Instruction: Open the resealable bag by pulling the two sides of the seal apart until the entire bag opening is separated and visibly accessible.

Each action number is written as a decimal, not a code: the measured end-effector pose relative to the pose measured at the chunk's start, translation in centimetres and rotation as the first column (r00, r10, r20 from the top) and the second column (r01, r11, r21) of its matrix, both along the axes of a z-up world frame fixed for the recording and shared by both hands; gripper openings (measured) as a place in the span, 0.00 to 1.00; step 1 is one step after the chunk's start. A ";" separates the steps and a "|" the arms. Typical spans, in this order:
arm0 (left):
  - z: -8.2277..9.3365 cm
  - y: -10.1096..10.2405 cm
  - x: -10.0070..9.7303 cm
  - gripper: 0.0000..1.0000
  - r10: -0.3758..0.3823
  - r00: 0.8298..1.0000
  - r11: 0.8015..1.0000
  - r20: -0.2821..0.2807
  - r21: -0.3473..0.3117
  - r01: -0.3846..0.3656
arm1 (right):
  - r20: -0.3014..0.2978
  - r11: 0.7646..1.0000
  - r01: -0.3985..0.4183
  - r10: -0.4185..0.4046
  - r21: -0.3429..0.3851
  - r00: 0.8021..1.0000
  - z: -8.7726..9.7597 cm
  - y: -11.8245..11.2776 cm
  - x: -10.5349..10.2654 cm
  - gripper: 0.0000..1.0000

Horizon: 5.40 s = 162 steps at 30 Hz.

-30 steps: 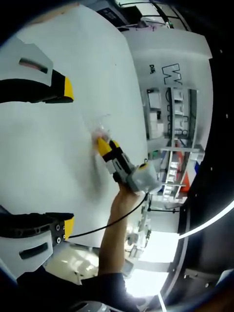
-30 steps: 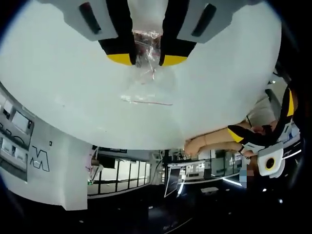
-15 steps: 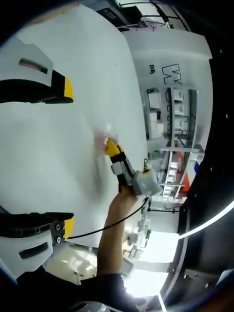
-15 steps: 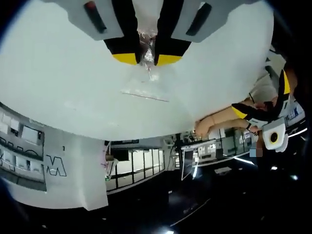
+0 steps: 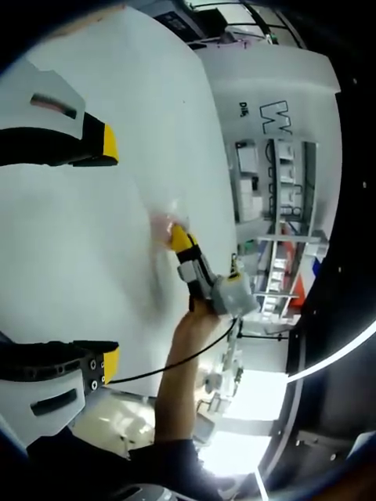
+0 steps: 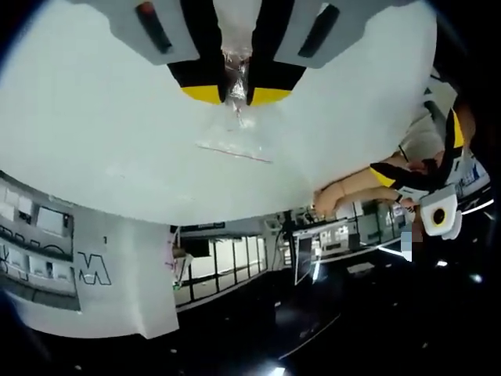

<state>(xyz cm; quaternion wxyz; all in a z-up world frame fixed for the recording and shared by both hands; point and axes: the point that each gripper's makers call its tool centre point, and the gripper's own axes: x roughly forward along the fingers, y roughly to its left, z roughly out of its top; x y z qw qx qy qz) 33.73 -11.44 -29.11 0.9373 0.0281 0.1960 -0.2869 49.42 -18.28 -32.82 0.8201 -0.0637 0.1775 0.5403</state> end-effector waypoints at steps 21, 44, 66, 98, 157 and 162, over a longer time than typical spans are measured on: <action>-1.1 -0.7 2.2 0.90 -0.010 1.000 1.000 -0.017 -0.028 0.010 | -0.009 1.000 0.013 -0.013 0.017 1.000 0.1 -0.7 -0.9 0.06; -1.9 -1.7 4.9 0.89 -0.023 0.999 0.998 -0.032 -0.053 0.022 | -0.013 0.999 0.021 -0.021 0.027 1.000 -0.1 -1.2 -0.9 0.04; -3.8 -3.0 8.5 0.86 -0.046 0.997 0.996 -0.067 -0.074 0.041 | -0.013 0.999 0.029 -0.028 0.038 1.000 0.1 -1.4 -0.9 0.02; -4.9 -4.6 12.6 0.74 -0.064 0.995 0.984 -0.080 -0.172 0.049 | -0.049 0.996 0.031 -0.027 0.078 0.998 0.2 -2.1 -1.7 0.02; -1.9 -7.4 13.8 0.12 -0.223 0.956 0.948 0.193 -0.185 0.259 | -0.001 0.989 -0.057 0.057 0.135 0.998 -0.2 -2.7 -5.3 0.16; -0.9 -7.6 13.6 0.10 -0.230 0.943 0.948 0.240 -0.164 0.273 | 0.005 0.990 -0.050 0.050 0.130 0.999 0.0 -3.7 -5.9 0.18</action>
